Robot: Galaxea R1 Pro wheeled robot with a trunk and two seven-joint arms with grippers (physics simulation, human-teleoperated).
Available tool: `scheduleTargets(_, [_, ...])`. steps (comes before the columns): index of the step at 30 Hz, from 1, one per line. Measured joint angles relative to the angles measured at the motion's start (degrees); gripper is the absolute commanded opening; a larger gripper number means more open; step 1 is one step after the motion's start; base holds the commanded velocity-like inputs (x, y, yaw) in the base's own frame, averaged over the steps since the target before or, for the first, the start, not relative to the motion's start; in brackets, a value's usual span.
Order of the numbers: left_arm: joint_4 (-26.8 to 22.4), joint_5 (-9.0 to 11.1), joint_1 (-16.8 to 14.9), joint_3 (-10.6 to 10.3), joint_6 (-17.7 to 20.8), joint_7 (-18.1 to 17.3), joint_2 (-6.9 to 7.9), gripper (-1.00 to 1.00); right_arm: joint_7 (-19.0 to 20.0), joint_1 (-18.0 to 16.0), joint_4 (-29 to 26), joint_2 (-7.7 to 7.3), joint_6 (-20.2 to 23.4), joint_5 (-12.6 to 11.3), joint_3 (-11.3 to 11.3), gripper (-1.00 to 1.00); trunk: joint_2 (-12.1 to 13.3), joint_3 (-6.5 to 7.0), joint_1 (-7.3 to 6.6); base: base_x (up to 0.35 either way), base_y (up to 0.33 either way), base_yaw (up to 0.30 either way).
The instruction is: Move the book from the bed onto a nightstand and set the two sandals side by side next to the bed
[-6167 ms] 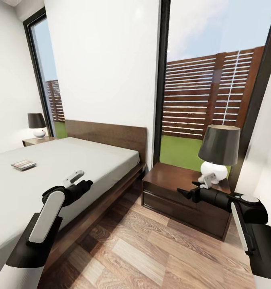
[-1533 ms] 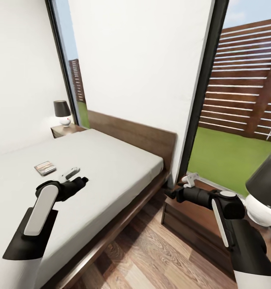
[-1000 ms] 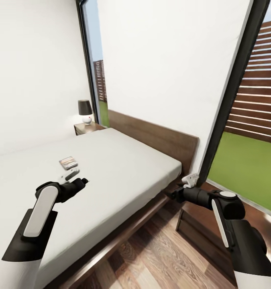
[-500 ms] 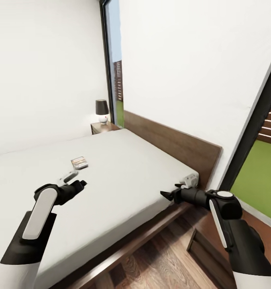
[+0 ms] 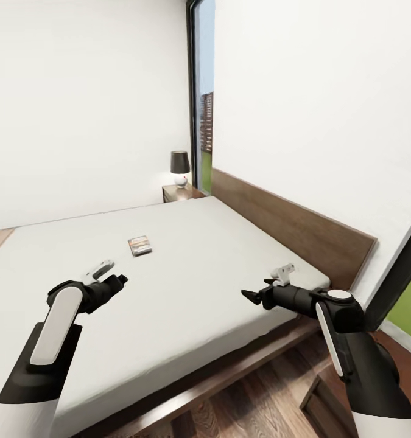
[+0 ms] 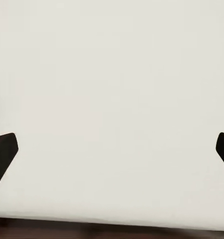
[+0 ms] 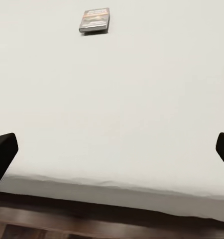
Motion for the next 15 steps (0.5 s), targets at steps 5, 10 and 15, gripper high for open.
scheduleTargets(5, [0.00,0.09,0.01,0.03,-0.03,0.00,0.00,1.00,0.00,0.00,0.00,-0.02,0.00,0.00,-0.04,1.00,0.00,0.00,0.00,0.002,-0.002,0.287])
scheduleTargets(10, [0.00,0.12,0.06,0.04,-0.04,0.00,0.00,1.00,0.00,0.00,0.00,-0.10,0.00,0.00,-0.01,1.00,0.00,-0.01,-0.01,0.050,-0.001,0.287])
scheduleTargets(15, [0.00,0.10,0.15,0.04,-0.04,0.01,0.03,1.00,0.00,0.00,0.00,-0.10,0.00,-0.01,0.03,1.00,0.00,-0.08,-0.02,0.216,0.000,0.287])
